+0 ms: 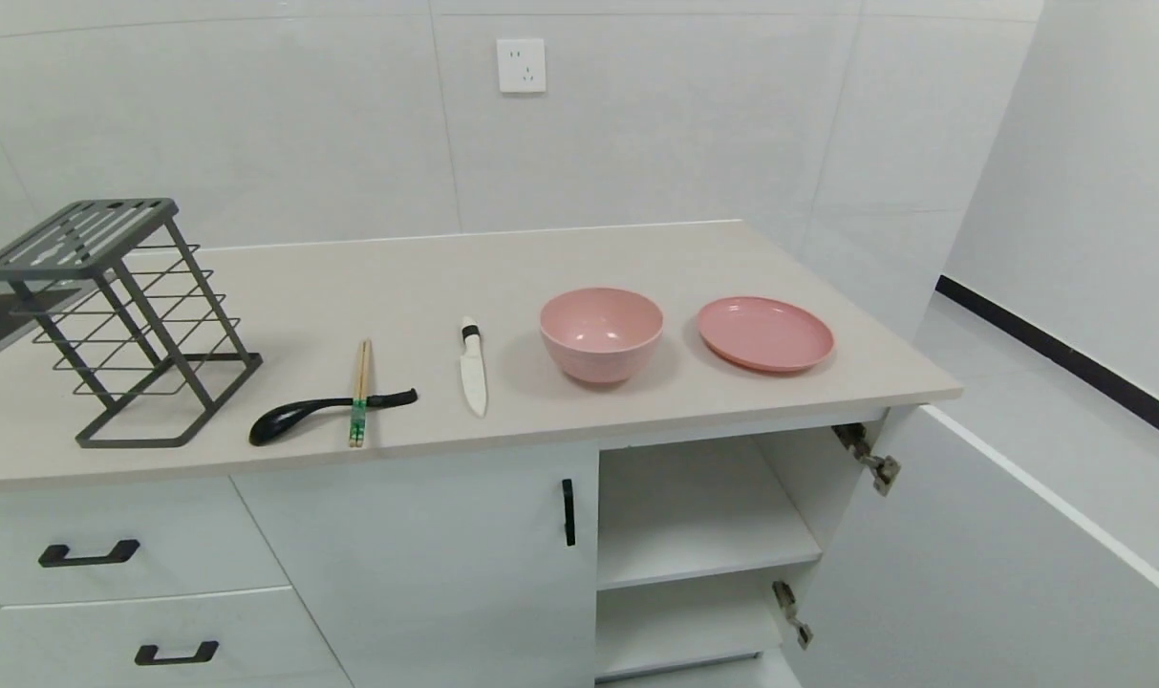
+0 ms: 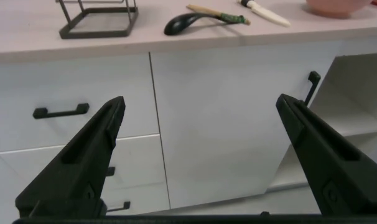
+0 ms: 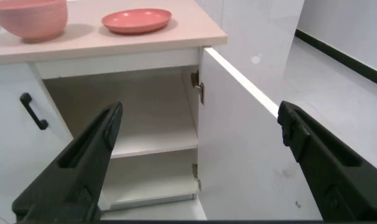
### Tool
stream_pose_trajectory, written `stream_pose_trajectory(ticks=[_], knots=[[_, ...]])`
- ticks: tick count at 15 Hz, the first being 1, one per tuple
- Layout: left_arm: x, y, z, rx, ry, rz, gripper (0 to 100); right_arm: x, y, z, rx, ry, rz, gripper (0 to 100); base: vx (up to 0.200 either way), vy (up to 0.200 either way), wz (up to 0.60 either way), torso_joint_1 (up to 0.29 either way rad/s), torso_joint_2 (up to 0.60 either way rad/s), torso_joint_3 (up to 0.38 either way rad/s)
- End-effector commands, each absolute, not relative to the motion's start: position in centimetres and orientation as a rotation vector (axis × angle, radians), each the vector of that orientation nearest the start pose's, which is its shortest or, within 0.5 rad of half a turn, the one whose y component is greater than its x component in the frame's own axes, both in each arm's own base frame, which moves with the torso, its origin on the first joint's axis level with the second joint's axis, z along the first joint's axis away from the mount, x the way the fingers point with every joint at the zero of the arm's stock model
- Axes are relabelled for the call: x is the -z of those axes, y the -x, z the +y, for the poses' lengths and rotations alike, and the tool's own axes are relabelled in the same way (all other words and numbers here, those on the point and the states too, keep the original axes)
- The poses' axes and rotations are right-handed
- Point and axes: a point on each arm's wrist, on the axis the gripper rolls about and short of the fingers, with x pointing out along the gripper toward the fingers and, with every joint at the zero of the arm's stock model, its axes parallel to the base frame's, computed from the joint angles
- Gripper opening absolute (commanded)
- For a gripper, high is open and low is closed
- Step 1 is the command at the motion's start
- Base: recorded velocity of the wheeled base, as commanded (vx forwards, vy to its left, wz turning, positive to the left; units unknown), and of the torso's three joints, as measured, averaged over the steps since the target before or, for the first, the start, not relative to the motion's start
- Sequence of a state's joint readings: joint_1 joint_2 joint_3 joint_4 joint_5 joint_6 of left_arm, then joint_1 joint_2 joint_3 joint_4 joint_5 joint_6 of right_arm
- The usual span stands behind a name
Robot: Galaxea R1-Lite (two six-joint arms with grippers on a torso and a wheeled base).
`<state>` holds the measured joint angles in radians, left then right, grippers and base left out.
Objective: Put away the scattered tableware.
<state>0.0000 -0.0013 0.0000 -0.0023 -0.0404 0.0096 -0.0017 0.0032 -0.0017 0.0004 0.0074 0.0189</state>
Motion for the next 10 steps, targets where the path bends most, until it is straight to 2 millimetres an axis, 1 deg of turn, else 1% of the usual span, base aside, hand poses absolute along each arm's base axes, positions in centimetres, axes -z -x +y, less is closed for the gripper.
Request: stream_pose_trajectory(ticks=[1, 2, 5, 8, 10], knots=[[-7.58, 2.28, -0.09, 0.04, -0.009, -0.003, 100, -7.6, 2.27, 0.02, -0.006, -0.018, 0.002, 100, 0.2, 0.0, 0.0, 0.295, -0.5, -0.232], [-7.58, 2.28, -0.1, 0.044, -0.011, -0.003, 100, -7.6, 2.27, 0.02, -0.006, -0.018, 0.002, 100, 0.2, 0.0, 0.0, 0.286, -0.52, -0.246], [-7.58, 2.28, -0.09, 0.044, -0.008, -0.003, 100, -7.6, 2.27, 0.02, -0.006, -0.018, 0.002, 100, 0.0, 0.0, 0.0, 0.282, -0.51, -0.246], [-7.58, 2.28, -0.1, 0.046, -0.008, -0.003, 100, -7.6, 2.27, 0.02, -0.006, -0.017, 0.002, 100, 0.0, 0.0, 0.0, 0.09, -0.19, -0.089], [-7.58, 2.28, -0.1, 0.046, -0.009, -0.003, 100, -7.6, 2.27, 0.02, -0.008, -0.017, 0.002, 100, 0.2, 0.0, 0.0, 0.022, -0.04, -0.012]])
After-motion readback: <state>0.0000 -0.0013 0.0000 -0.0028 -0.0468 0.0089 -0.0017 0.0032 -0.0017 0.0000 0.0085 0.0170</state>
